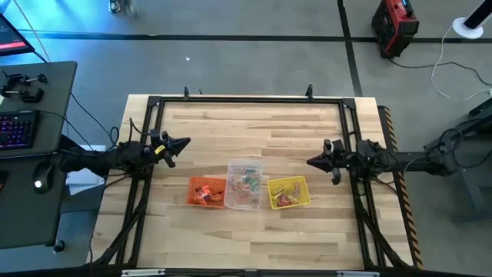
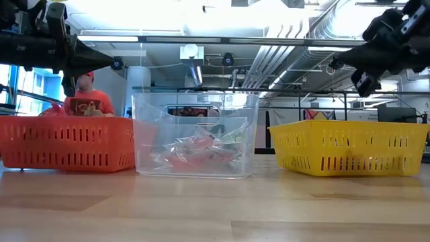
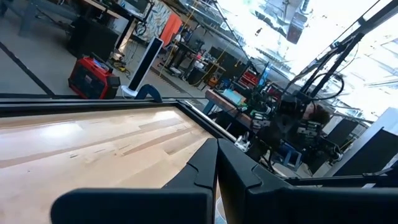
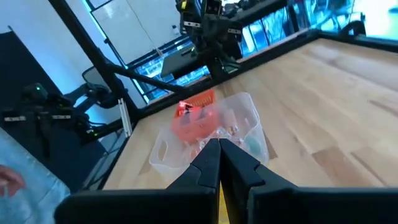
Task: Sort candy by brand, put in halloween buckets
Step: Return to Home Position
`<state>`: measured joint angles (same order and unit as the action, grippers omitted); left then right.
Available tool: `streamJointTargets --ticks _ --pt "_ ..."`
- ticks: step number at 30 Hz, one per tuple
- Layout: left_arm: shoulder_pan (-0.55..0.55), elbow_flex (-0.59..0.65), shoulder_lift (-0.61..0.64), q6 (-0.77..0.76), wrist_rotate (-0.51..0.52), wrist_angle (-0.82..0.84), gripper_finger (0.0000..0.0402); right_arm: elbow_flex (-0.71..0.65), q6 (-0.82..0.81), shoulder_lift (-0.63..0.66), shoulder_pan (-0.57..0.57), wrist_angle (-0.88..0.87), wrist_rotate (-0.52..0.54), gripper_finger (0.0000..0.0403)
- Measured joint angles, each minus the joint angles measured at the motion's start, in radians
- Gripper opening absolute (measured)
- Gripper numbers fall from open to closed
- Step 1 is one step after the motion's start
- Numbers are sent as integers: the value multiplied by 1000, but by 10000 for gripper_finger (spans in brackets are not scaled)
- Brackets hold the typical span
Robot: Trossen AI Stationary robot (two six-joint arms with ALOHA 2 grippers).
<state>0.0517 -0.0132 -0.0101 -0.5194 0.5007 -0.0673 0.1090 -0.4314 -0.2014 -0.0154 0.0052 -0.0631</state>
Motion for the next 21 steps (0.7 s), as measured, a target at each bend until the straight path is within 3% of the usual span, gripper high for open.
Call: streamJointTargets --ticks 7,11,21 --pt "0 0 0 0 0 0 1 -99 121 82 0 46 9 0" --pt "0 0 0 0 0 0 1 -96 92 78 0 1 81 0" --pt "0 0 0 0 0 0 1 -96 66 77 0 1 82 0"
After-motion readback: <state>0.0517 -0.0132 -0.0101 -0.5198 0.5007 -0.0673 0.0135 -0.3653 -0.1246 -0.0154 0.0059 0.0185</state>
